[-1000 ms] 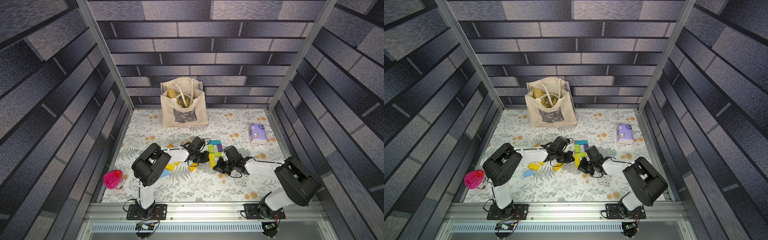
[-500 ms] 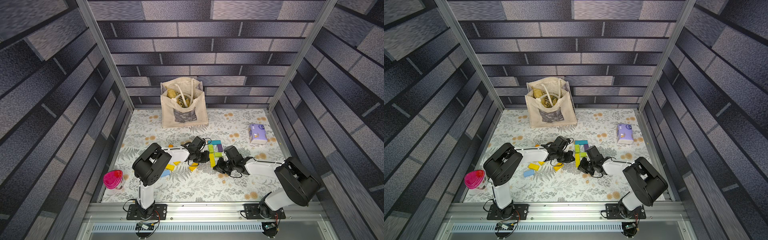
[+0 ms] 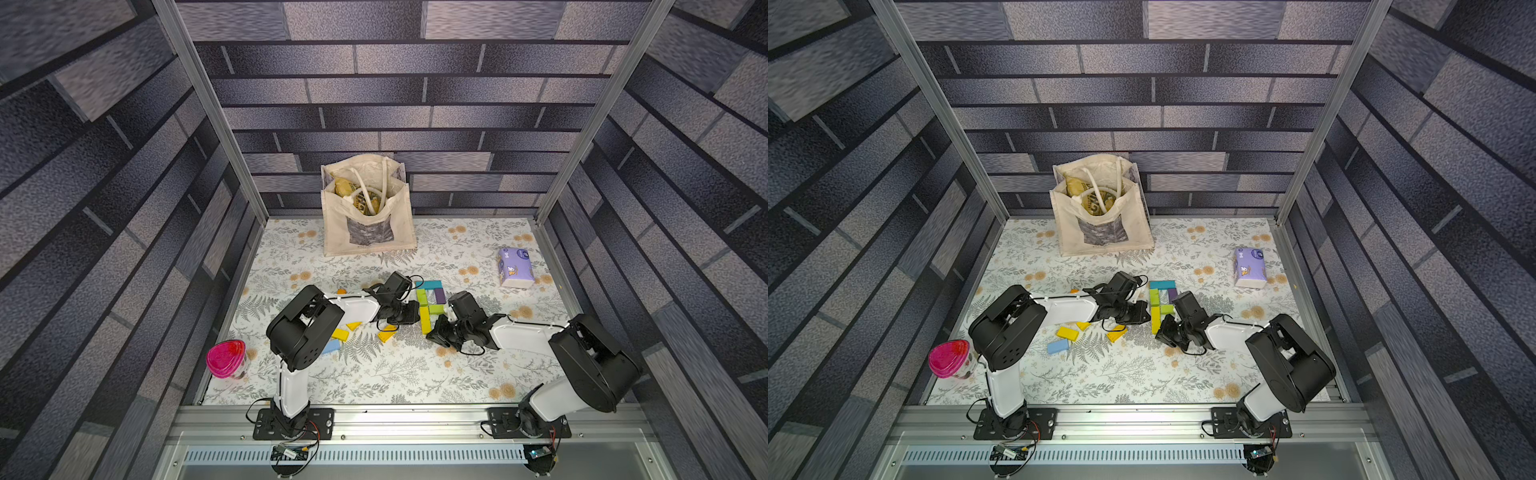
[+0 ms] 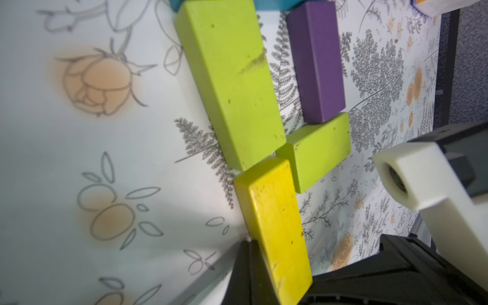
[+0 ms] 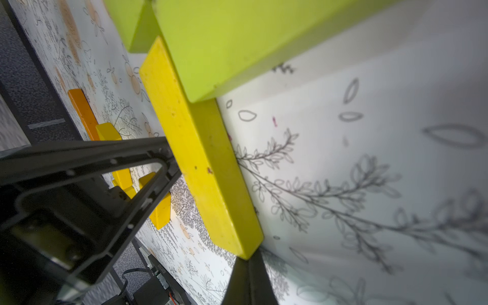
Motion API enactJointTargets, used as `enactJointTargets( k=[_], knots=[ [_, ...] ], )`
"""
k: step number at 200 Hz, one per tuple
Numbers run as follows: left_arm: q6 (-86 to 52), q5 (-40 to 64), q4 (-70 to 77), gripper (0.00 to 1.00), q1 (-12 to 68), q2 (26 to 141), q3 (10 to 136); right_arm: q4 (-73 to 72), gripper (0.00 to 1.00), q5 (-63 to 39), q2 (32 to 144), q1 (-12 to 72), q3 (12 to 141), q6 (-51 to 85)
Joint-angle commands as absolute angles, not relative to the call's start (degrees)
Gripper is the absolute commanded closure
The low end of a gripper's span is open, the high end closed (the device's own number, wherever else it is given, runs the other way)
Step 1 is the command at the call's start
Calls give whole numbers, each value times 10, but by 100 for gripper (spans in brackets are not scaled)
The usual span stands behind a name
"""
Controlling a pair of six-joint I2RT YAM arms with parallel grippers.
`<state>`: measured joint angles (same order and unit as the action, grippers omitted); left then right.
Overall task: Assemble the letter p with building blocks
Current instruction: Assemble the building block at the center of the board.
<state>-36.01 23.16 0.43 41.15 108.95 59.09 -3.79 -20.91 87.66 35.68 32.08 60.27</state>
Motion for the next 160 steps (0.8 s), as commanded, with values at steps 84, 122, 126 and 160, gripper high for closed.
enactJointTargets(
  k=[84,122,126,160],
  knots=[
    [-347,222,-28,100,408,1111,597,30,100,-168,906,345,304,603],
    [-347,222,-29,100,408,1112,598,30,100,-169,909,343,305,603],
    [-347,223,-29,100,408,1113,599,28,100,-170,909,343,305,603],
    [-350,220,-29,100,408,1109,596,30,100,-170,908,342,305,602]
  ],
)
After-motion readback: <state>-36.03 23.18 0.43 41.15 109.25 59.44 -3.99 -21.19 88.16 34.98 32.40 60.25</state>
